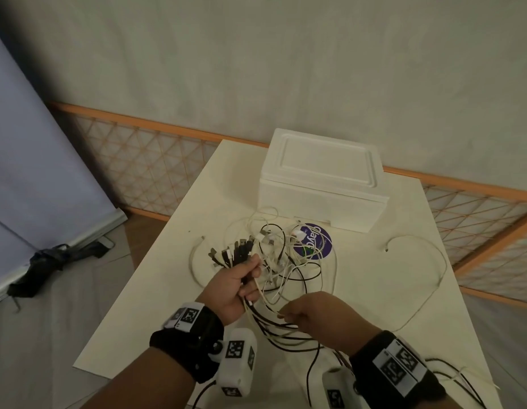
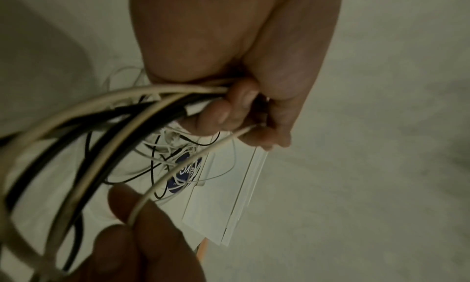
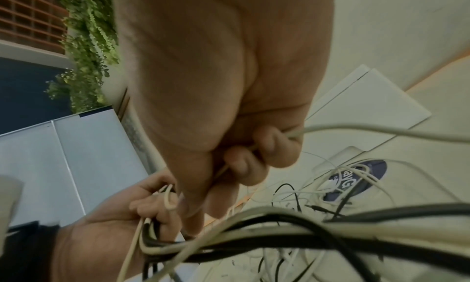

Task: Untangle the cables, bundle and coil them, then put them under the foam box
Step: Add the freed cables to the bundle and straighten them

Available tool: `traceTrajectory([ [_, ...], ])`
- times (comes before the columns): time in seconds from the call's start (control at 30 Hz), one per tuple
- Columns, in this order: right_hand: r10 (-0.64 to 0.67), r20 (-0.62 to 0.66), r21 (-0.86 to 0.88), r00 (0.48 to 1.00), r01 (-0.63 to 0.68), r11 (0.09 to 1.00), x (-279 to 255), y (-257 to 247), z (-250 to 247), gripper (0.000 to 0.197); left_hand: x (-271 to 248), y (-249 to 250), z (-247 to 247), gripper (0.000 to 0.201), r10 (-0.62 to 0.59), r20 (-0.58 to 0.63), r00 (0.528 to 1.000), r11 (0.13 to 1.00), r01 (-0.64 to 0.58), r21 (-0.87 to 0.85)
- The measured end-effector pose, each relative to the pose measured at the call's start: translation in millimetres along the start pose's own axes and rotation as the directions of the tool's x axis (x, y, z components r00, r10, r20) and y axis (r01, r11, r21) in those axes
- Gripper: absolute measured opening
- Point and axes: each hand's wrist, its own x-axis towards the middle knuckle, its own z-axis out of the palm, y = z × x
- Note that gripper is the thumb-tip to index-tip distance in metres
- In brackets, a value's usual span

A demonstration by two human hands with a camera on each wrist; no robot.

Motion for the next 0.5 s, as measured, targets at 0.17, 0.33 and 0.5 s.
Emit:
traceTrajectory([
  [0.17, -0.015, -0.033, -0.084, 0.999, 0.012, 0.996, 3.4, -1.1, 4.4, 0.030, -7.1, -3.2, 2.5, 0.024, 0.111, 0.060, 0.992, 0.993, -0.113, 0.021],
  [0.33, -0.016, -0.026, -0.021, 1.000, 0.016, 1.000, 4.0, 0.5, 8.8, 0.027, -7.3, 0.5, -4.0, 0.023, 0.176, 0.091, 0.980, 0.984, -0.178, 0.021],
  [0.5, -0.018, -0.018, 0.041, 1.000, 0.018, 0.999, 0.7, 2.1, 7.6, 0.025, -8.3, -2.8, -9.9, 0.021, 0.196, 0.067, 0.978, 0.979, -0.199, 0.045],
])
